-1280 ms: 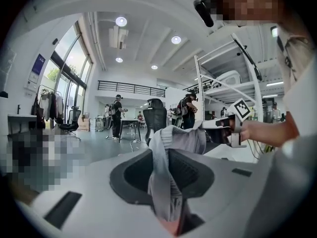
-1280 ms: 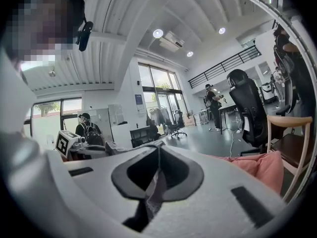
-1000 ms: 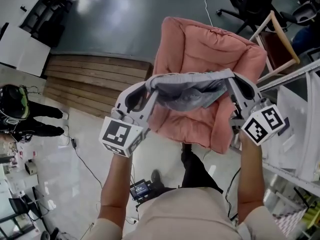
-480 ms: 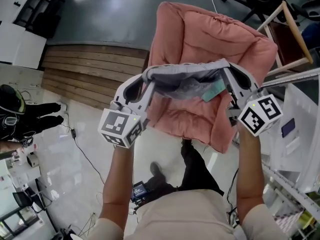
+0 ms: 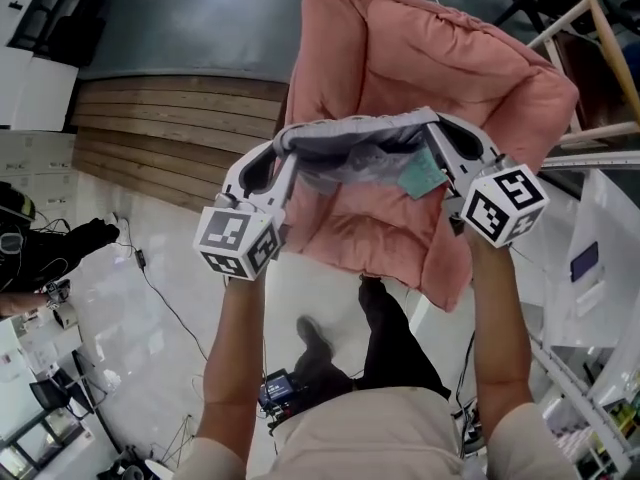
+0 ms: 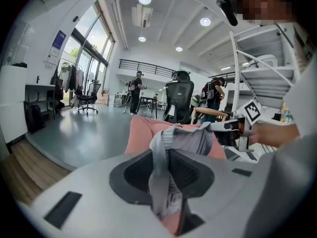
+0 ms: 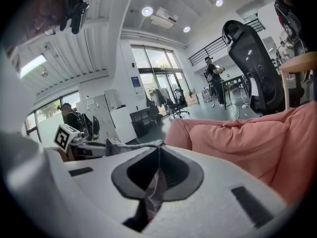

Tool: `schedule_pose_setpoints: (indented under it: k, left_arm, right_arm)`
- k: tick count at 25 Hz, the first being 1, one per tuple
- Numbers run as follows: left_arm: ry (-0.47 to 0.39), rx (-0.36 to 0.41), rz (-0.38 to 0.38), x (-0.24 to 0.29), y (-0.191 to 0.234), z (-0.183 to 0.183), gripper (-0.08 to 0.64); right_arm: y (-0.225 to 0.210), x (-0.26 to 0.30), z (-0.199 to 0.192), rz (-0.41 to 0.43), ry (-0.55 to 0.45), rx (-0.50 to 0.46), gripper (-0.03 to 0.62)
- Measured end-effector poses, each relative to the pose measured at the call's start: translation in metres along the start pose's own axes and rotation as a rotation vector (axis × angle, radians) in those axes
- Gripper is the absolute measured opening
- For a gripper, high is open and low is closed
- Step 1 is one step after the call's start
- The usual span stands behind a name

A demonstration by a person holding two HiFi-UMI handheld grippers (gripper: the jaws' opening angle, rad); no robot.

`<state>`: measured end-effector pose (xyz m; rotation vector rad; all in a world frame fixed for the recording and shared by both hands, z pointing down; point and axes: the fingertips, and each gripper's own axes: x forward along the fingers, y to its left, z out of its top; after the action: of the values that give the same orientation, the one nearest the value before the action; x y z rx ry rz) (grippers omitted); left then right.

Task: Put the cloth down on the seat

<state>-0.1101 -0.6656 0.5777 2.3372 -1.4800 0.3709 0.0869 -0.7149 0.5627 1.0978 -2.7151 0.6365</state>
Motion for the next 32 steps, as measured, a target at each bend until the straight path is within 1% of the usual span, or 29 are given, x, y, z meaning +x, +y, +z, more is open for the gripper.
schedule_pose_setpoints:
  k: [8,12,19,25,28,32]
  left_arm:
    - [0.094,-0.076,0.039,0.046,0.043,-0.066,0.097]
    - [0.116,-0.095,0.079,0.064,0.061,-0.100,0.097]
    - [0.139,-0.133,0.157,0.088,0.100,-0.149,0.097]
    - [0.185,-0.156,0.183,0.112,0.121,-0.181,0.097]
    - [0.209,-0.169,0.196,0.115,0.133,-0.196,0.097]
    - [0.221,-0.187,0.209,0.104,0.141,-0.201,0.098]
  right_arm:
    - [-0.037,0.067,-0.053,0.016,0.085,0.013,0.005]
    - [-0.050,0.095,-0.083,0.027,0.117,0.008,0.005]
    - [-0.067,0.152,-0.134,0.008,0.189,0.005,0.006]
    - [-0.093,0.190,-0.168,-0.012,0.242,0.030,0.011]
    - [-0.093,0.203,-0.183,-0.010,0.275,0.034,0.028]
    - [-0.086,0.208,-0.191,-0.019,0.312,0.033,0.083]
